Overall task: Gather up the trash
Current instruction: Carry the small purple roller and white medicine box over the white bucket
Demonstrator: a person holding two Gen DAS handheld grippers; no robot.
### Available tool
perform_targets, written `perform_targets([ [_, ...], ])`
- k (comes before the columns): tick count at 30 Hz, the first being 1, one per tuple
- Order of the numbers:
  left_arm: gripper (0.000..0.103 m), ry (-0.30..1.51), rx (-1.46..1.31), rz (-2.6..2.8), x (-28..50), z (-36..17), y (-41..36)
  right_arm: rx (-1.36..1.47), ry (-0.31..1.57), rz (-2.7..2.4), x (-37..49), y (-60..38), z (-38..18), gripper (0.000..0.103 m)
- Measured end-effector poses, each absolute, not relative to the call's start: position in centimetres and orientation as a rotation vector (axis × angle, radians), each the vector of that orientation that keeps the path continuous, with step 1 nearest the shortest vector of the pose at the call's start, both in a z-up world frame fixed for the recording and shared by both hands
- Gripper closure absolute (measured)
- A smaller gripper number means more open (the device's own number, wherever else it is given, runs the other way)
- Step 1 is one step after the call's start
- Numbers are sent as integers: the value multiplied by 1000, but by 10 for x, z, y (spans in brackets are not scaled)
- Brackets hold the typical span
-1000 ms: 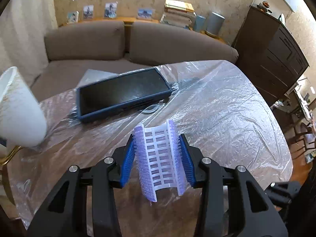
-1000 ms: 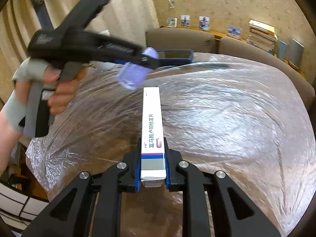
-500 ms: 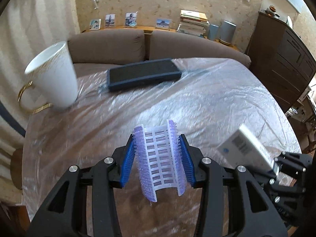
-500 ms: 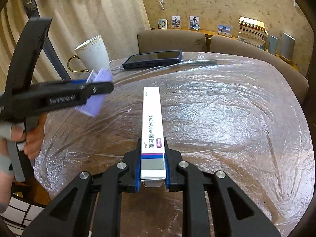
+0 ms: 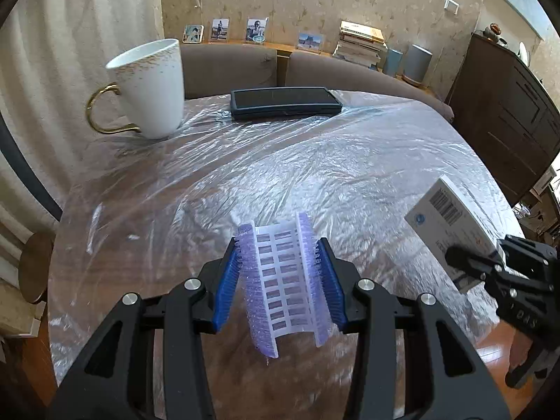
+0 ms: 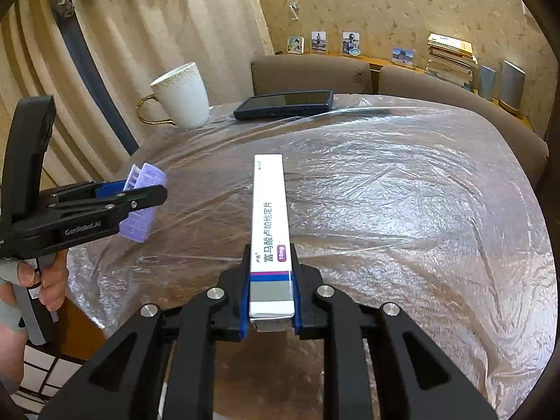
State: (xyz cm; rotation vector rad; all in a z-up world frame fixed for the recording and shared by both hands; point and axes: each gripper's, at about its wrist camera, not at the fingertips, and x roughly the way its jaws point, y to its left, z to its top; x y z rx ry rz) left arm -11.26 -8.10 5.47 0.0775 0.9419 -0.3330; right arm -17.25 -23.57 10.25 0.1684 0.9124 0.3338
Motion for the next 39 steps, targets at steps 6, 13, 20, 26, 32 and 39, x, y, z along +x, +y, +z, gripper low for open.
perform_targets([
  [6,58,925,74,-353,-135,65,-72,186,899,362,-188,-239,114,85],
  [13,58,904,83,-390,-157,73,-69,192,894,395,-210,-241,123,85],
  [20,58,911,91,-452,-189,73,-68,196,911,447,-237,-240,127,85],
  [26,58,932,113,-489,-216,71,-70,185,942,482,-263,-239,124,85],
  [32,58,966,137,-522,-239,63,-73,168,975,511,-291,-238,120,85],
  [39,58,1002,189,-549,-264,51,-83,185,1038,544,-318,-236,106,85],
])
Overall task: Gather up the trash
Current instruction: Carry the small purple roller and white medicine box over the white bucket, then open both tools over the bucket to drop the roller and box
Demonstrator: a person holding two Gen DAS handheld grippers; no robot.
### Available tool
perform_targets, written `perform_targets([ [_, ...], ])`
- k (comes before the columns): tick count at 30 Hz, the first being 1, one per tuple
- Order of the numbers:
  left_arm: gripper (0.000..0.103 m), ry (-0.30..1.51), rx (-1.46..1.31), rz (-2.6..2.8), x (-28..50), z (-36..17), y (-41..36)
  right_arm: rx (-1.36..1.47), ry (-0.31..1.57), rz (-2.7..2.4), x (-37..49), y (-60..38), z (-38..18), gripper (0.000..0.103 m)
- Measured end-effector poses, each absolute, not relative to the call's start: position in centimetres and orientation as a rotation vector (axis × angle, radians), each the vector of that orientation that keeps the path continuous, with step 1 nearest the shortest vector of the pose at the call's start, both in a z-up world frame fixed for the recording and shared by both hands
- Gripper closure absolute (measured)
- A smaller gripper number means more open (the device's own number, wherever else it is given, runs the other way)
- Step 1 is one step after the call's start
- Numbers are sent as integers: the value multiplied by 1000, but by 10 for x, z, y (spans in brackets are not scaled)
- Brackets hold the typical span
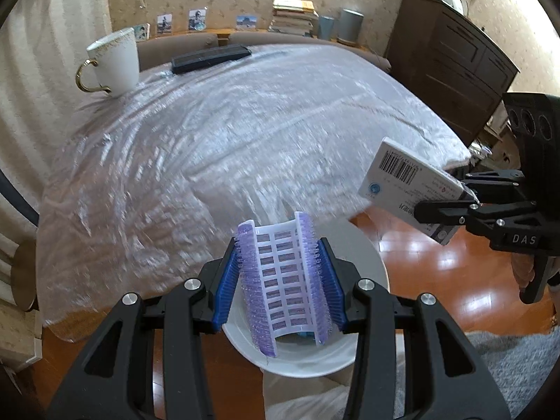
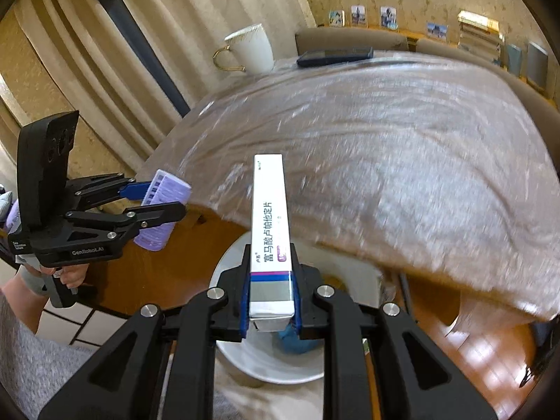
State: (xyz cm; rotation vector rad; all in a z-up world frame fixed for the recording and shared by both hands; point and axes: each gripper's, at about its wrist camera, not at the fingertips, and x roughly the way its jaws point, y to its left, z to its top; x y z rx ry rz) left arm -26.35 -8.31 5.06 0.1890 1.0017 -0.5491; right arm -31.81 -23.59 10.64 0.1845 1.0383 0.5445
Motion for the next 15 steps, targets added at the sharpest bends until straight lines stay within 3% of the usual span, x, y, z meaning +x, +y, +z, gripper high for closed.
perform_targets([
  [15,58,1112,283,-543,-282,-15,-107,89,1211,547,-336,-211,36,85],
])
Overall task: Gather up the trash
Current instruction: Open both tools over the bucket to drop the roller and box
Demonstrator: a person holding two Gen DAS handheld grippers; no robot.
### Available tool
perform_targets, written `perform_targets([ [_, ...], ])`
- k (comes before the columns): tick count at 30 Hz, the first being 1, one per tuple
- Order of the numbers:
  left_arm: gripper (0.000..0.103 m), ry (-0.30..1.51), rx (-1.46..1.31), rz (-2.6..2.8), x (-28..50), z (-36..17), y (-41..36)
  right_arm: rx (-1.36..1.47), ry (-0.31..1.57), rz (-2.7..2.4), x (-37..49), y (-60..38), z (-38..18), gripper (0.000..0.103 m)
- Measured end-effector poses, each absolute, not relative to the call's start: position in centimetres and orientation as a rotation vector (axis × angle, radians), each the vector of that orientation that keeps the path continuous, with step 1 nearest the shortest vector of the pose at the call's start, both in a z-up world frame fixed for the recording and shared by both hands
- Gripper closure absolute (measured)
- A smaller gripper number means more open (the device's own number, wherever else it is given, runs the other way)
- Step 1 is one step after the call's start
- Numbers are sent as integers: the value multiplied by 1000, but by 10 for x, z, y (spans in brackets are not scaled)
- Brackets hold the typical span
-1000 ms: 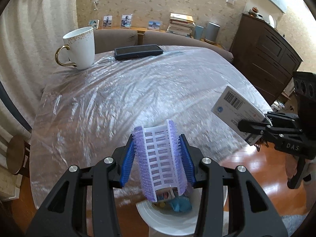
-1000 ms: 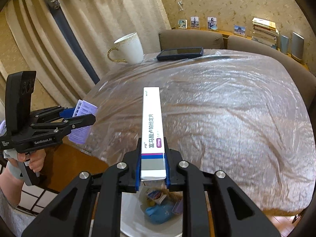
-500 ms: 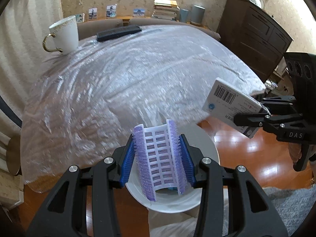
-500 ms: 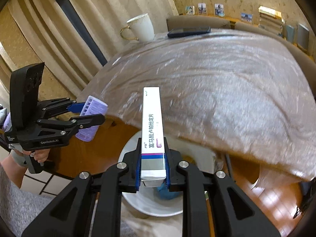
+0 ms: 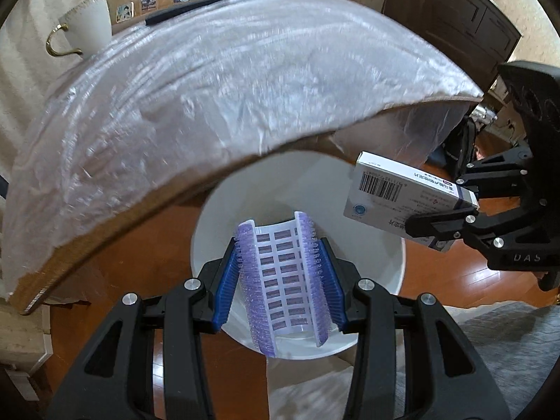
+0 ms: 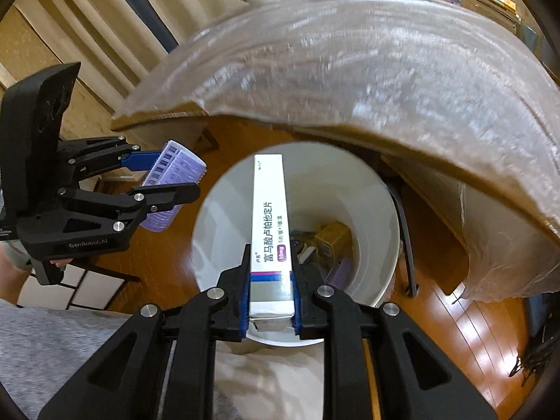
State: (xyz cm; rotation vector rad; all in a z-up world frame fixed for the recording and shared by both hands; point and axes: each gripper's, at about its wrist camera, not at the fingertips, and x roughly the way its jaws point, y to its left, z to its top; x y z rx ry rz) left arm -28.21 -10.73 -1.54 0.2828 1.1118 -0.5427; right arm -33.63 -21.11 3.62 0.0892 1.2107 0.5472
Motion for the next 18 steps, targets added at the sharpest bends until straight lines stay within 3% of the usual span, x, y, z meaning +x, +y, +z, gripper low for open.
perform_targets([
  [8,56,1134,294,-515,-279,-58,-114,68,1257,544,-327,-195,-2,84],
  [9,53,1126,285,-519,-279,-61,-114,68,1265,541,-327,-194,-8,84],
  [10,39,1118,276,-522,-279,-65,-114,71,1267,532,-326,-194,-12,81],
  [11,25,1111,272,-513,-278,-68,-113,86,1274,524,-324,-195,-16,73],
  [12,23,1102,265,-503,-278,-70,-111,103,1274,519,-322,-195,-16,46],
  [13,23,1102,258,-501,-279,-71,-110,136,1263,511,-321,-196,-16,30],
  [18,23,1104,244,-491,-279,-54,-103,161,1242,495,-321,-210,8,30],
])
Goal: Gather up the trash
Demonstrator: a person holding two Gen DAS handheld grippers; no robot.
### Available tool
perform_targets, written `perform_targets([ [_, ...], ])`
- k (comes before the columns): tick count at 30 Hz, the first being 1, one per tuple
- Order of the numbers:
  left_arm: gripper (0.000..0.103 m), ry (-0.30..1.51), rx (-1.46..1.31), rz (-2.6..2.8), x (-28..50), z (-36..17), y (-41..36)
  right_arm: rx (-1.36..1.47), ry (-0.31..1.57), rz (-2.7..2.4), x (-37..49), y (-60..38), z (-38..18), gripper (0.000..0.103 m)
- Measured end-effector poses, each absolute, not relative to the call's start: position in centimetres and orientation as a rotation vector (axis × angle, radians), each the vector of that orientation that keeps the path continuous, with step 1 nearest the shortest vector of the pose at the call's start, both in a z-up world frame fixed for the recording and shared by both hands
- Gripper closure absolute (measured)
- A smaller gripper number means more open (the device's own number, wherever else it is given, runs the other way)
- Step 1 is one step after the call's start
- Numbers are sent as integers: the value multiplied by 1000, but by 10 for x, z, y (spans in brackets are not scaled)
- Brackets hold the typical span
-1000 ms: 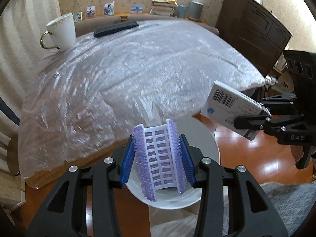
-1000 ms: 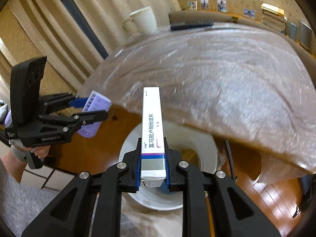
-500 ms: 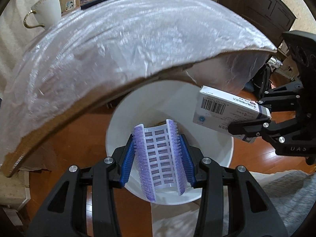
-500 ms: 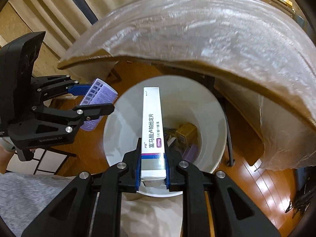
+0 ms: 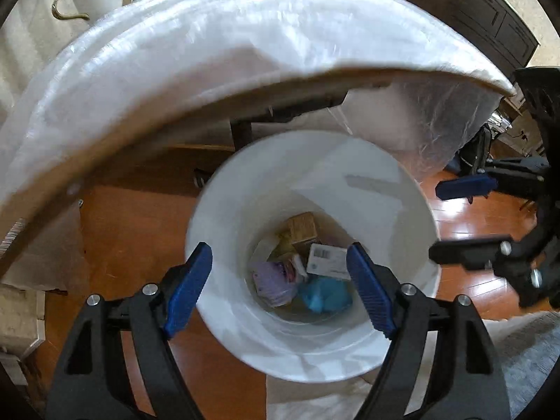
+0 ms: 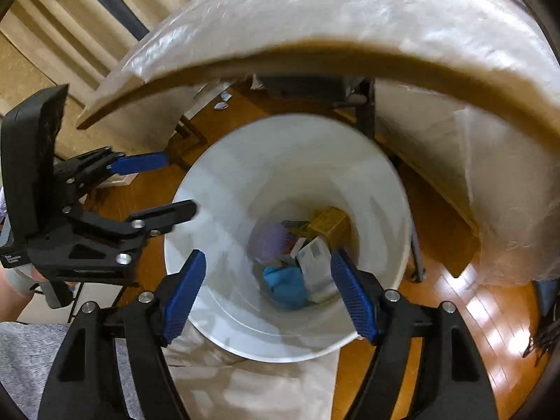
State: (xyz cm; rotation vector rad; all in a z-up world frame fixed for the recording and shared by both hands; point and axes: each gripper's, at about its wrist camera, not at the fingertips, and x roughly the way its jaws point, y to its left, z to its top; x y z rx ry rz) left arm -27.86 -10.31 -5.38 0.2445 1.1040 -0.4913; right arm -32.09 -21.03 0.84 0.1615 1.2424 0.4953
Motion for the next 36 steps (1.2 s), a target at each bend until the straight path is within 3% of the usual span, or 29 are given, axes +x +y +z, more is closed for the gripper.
perform_targets([
  [3,23,1017,231,-543,-286,-6,-96,148,1140,527,-322,-217,55,28],
  [4,22,965,208,-569,-287,19,-93,138,1091,527,-321,-221,71,22],
  [6,6,857,188,-574,-281,59,-85,99,983,474,-307,-231,104,5],
  [7,1,780,191,-548,-272,79,-81,81,935,427,-297,-239,114,4],
  [10,1,654,186,-403,-222,104,-66,73,854,258,-242,-273,128,4],
  [17,1,756,89,-185,-80,66,-34,91,905,3,-111,-347,92,4],
  [21,1,830,61,-110,-34,36,-21,149,941,-73,-79,-381,67,4],
  [30,1,918,-57,-79,-4,17,0,148,972,-162,-45,-416,40,4],
  [36,1,974,22,-49,6,7,-9,120,996,-192,-39,-415,37,4],
])
